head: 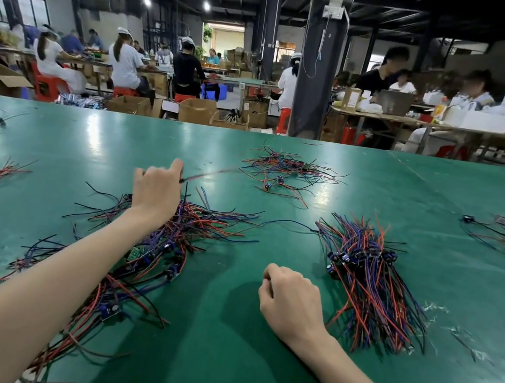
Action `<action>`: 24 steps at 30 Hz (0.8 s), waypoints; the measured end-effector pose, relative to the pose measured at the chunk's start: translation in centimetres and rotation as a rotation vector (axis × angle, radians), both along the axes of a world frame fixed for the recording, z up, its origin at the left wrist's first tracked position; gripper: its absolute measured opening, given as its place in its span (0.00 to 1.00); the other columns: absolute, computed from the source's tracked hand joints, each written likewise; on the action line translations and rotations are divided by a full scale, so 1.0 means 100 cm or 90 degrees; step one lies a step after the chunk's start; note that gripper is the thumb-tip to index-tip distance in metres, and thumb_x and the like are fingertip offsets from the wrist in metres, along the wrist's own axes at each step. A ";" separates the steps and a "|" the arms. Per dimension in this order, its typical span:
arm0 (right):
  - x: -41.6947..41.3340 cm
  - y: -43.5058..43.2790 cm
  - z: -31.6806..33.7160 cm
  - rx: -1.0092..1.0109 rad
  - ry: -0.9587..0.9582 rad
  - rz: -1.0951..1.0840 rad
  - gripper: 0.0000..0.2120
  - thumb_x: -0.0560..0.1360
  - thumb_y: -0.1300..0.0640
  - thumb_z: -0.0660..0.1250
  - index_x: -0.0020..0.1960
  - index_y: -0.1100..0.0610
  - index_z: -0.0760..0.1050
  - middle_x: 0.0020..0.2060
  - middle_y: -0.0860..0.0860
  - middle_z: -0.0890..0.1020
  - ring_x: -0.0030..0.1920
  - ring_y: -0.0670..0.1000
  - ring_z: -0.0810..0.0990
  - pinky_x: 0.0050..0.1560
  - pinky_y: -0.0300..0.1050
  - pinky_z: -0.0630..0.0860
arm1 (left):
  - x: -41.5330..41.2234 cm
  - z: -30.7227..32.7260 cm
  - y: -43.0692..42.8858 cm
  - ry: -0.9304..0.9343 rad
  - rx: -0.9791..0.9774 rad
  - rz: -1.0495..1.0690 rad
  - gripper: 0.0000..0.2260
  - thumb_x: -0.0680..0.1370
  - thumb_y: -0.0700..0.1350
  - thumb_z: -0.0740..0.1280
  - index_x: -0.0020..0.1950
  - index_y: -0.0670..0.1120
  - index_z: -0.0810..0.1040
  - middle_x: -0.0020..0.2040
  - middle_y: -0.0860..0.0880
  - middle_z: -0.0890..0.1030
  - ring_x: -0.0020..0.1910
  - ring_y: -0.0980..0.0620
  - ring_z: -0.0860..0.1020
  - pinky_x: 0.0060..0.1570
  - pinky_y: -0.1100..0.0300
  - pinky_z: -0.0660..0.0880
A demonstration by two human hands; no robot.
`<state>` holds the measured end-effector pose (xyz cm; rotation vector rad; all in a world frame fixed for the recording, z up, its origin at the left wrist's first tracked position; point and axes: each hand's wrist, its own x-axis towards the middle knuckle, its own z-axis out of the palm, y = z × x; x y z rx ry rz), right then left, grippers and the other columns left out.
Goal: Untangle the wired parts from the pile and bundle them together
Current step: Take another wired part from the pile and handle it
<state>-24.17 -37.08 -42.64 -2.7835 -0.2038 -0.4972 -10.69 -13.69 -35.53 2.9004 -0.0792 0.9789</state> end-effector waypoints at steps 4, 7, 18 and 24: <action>-0.001 0.000 0.001 0.005 0.001 -0.001 0.08 0.77 0.55 0.56 0.47 0.57 0.71 0.44 0.51 0.80 0.43 0.58 0.77 0.38 0.47 0.66 | -0.012 0.032 -0.009 -0.143 -0.109 -0.055 0.14 0.78 0.43 0.66 0.62 0.40 0.73 0.48 0.39 0.82 0.48 0.41 0.79 0.54 0.51 0.66; -0.002 0.000 0.001 0.007 0.002 0.000 0.08 0.77 0.55 0.56 0.47 0.57 0.72 0.45 0.51 0.80 0.44 0.58 0.77 0.38 0.46 0.66 | -0.030 0.059 -0.021 -0.212 -0.217 -0.119 0.13 0.78 0.43 0.67 0.59 0.39 0.76 0.52 0.38 0.81 0.49 0.40 0.78 0.52 0.50 0.71; -0.003 -0.003 0.008 0.334 -0.030 0.006 0.11 0.79 0.52 0.60 0.45 0.56 0.78 0.34 0.54 0.81 0.35 0.56 0.77 0.37 0.48 0.72 | -0.097 0.014 -0.092 0.261 -0.933 -0.365 0.08 0.75 0.38 0.71 0.46 0.41 0.71 0.43 0.45 0.75 0.30 0.55 0.77 0.24 0.59 0.77; 0.000 -0.006 0.017 0.793 0.110 0.060 0.14 0.78 0.56 0.64 0.42 0.65 0.80 0.36 0.58 0.82 0.37 0.51 0.77 0.41 0.44 0.72 | -0.122 -0.051 -0.115 0.367 -0.855 -0.348 0.11 0.72 0.35 0.73 0.47 0.43 0.72 0.42 0.45 0.76 0.34 0.51 0.80 0.32 0.49 0.80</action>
